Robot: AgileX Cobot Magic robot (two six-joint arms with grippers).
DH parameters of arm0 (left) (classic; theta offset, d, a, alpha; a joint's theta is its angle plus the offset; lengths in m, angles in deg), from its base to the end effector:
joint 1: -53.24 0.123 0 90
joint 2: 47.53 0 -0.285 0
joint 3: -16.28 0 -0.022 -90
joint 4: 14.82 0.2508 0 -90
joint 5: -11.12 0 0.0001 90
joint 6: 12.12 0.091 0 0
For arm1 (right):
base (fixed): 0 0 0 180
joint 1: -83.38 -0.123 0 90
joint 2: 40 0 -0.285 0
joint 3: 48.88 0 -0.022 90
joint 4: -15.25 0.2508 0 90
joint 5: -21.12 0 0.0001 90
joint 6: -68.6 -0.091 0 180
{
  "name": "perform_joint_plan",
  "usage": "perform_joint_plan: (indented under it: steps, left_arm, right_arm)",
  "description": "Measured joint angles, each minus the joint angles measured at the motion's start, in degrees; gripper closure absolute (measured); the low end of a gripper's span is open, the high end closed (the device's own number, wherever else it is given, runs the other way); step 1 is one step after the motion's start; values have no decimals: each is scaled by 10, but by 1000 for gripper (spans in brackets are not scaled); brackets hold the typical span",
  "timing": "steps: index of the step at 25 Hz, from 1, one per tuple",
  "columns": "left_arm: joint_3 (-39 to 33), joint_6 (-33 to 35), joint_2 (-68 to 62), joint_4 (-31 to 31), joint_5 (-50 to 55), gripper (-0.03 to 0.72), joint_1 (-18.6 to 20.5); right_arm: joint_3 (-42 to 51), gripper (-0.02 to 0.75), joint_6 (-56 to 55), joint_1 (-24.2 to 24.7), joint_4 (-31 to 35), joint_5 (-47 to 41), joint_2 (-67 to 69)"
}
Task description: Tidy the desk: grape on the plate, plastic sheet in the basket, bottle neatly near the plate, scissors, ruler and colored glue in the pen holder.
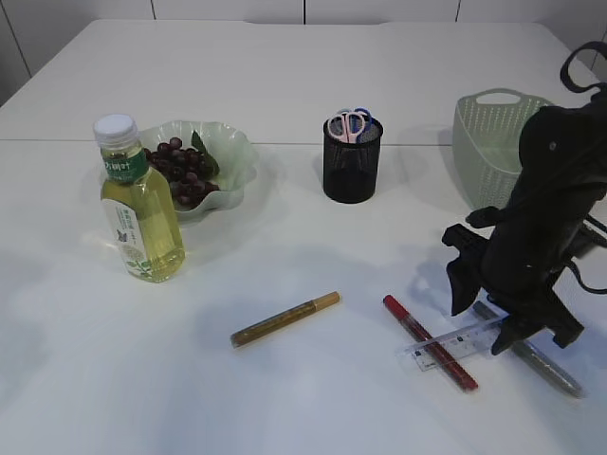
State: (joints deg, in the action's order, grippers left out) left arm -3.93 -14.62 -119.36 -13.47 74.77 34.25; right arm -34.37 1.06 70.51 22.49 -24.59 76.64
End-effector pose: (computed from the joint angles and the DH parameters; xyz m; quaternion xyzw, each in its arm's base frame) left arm 0.1897 -0.0632 0.3239 0.1430 0.9670 -0.0280 0.2090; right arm 0.3261 0.0829 0.1388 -0.4962 -0.8666 -0.0531 0.0091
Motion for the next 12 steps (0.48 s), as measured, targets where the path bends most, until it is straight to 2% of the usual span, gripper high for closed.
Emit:
perform_joint_plan:
  steps: [12]
  left_arm:
    - [0, 0, 0, 0, 0, 254, 0]
  right_arm:
    - [0, 246, 0, 0, 10, -5, 7]
